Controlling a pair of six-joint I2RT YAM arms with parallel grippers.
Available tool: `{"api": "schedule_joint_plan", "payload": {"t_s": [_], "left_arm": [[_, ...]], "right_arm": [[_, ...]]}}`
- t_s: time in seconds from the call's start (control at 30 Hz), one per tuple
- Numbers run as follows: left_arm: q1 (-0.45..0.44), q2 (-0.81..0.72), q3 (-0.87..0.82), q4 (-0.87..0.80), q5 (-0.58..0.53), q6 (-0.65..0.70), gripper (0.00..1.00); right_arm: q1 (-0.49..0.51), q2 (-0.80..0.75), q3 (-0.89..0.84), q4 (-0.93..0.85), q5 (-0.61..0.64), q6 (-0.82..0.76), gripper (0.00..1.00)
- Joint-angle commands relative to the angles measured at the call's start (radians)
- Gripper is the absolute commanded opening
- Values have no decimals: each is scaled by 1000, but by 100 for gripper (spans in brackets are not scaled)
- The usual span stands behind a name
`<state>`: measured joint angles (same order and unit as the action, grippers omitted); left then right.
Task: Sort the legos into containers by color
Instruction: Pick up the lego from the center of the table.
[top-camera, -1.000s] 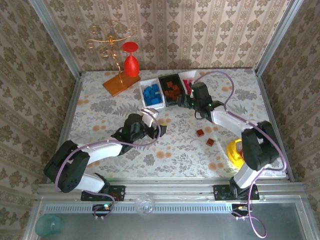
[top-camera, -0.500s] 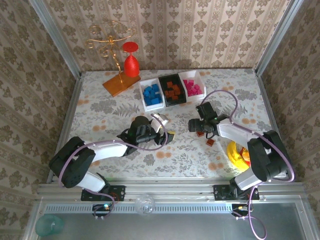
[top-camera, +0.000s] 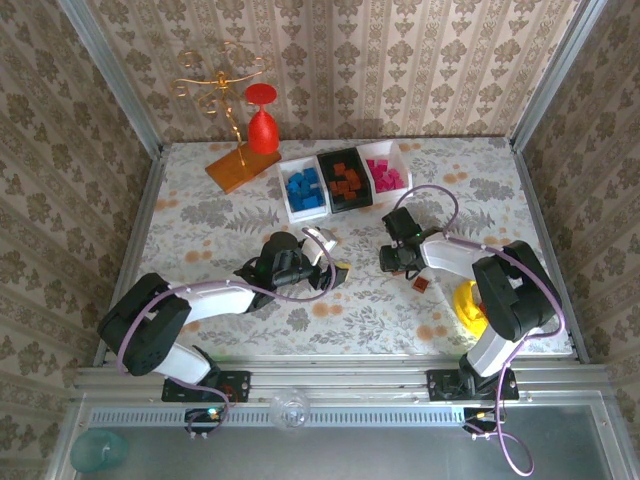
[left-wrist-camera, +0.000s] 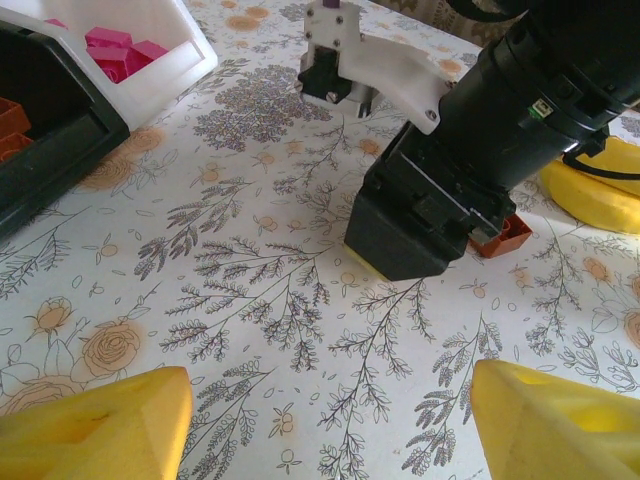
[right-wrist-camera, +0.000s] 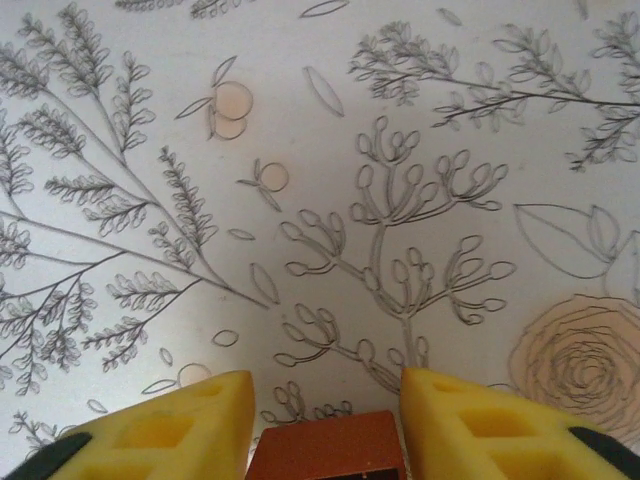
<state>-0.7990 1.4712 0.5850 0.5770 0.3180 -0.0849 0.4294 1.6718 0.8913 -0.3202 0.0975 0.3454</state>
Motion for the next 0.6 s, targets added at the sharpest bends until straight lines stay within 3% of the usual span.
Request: {"api": "schedule_joint_plan", "payload": {"t_s": [0.0, 0.3, 0.57], "left_arm": [[-8, 2, 23, 26, 7, 18, 75], [-8, -1, 15, 39, -18, 15, 75], [-6, -51, -22, 44, -200, 7, 76]], "right_arm": [[27, 29, 33, -30, 13, 6, 39], [49, -16, 53, 40, -81, 21, 30], [49, -18, 202, 168, -161, 56, 29]]}}
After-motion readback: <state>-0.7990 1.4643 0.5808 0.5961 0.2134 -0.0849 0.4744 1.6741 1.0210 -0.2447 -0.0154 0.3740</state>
